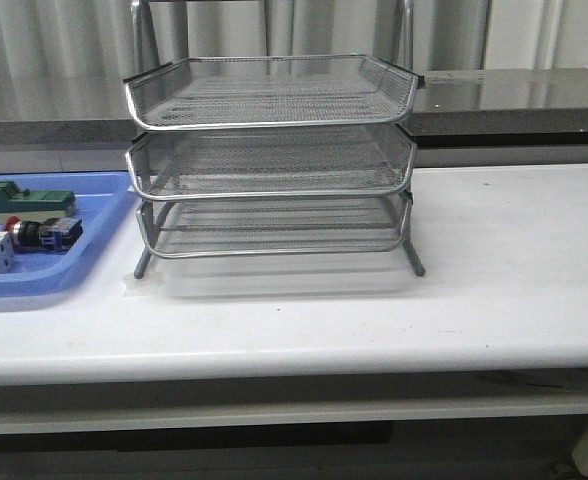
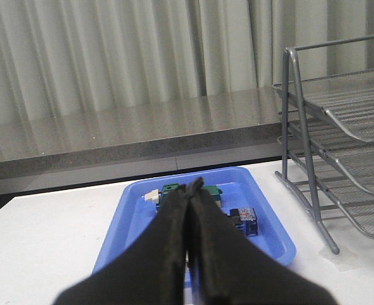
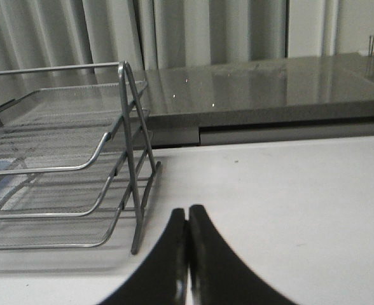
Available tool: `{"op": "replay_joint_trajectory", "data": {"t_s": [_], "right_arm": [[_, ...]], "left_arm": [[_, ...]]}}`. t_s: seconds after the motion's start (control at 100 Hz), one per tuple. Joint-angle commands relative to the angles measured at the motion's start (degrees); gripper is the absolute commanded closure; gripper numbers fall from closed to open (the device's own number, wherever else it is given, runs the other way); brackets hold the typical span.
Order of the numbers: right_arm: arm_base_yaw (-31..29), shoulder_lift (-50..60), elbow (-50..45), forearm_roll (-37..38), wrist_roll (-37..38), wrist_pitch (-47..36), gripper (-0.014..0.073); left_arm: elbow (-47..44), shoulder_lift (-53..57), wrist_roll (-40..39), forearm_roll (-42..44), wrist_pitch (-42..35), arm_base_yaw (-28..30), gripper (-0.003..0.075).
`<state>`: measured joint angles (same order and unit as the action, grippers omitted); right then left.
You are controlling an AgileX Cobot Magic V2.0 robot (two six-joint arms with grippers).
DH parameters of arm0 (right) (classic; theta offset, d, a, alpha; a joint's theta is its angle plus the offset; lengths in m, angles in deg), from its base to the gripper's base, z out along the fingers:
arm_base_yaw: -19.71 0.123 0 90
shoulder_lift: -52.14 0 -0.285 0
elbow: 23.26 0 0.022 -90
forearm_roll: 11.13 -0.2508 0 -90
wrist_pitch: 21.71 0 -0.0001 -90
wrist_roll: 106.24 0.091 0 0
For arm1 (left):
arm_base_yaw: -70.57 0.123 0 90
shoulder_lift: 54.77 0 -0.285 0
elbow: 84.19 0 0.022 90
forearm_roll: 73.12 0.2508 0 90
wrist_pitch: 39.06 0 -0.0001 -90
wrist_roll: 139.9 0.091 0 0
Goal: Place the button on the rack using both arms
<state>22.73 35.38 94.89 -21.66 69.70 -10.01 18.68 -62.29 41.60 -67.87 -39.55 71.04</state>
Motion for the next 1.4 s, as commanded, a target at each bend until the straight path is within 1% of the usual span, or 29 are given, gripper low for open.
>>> {"op": "replay_joint_trajectory", "data": {"t_s": [0.0, 0.15, 0.29, 0.43, 0.62, 0.74, 0.91, 1.12, 1.17, 1.24, 1.31, 1.39], "right_arm": [[-0.1, -6.8, 5.7, -1.4, -0.5, -0.2, 0.0664], [-0.1, -17.8, 12.7, -3.1, -0.5, 4.8, 0.0664], [-0.1, -28.4, 17.9, -8.1, -0.5, 8.4, 0.0664], [-0.1, -38.0, 22.0, -16.1, -0.5, 10.3, 0.0664], [-0.1, -49.1, 25.0, -29.4, -0.5, 11.5, 0.0664], [-0.1, -54.3, 25.3, -34.8, -0.5, 11.0, 0.0664], [0.0, -59.6, 25.3, -37.4, -1.0, 10.7, 0.0664], [0.5, -61.2, 25.3, -38.6, -3.7, 10.9, 0.0657], [0.5, -61.2, 25.3, -39.5, -4.0, 10.9, 0.0634], [0.5, -61.2, 25.3, -40.9, -4.1, 11.1, 0.0560], [0.5, -61.2, 25.3, -41.7, -4.4, 11.2, 0.0446], [0.5, -61.2, 25.3, -42.9, -5.3, 11.2, 0.0294]], "left_arm": [[-3.1, 1.8, -0.5, -0.4, -4.6, -0.3, 0.0741], [-3.1, 1.8, -0.5, -0.4, -4.6, -0.3, 0.0741], [-3.1, 1.8, -0.5, -0.4, -4.6, -0.3, 0.0741], [-3.1, 1.8, -0.5, -0.4, -4.6, -0.3, 0.0741], [-3.1, 1.8, -0.5, -0.4, -4.6, -0.3, 0.0741], [-3.1, 1.8, -0.5, -0.4, -4.6, -0.3, 0.0741], [-3.1, 1.8, -0.5, -0.4, -4.6, -0.3, 0.0741], [-3.1, 1.8, -0.5, -0.4, -4.6, -0.3, 0.0741], [-3.1, 1.8, -0.5, -0.4, -4.6, -0.3, 0.0741], [-3.1, 1.8, -0.5, -0.4, -4.6, -0.3, 0.0741], [-3.1, 1.8, -0.5, -0.4, -4.6, -0.3, 0.0741], [-3.1, 1.8, -0.5, -0.4, -4.6, -0.3, 0.0741]]}}
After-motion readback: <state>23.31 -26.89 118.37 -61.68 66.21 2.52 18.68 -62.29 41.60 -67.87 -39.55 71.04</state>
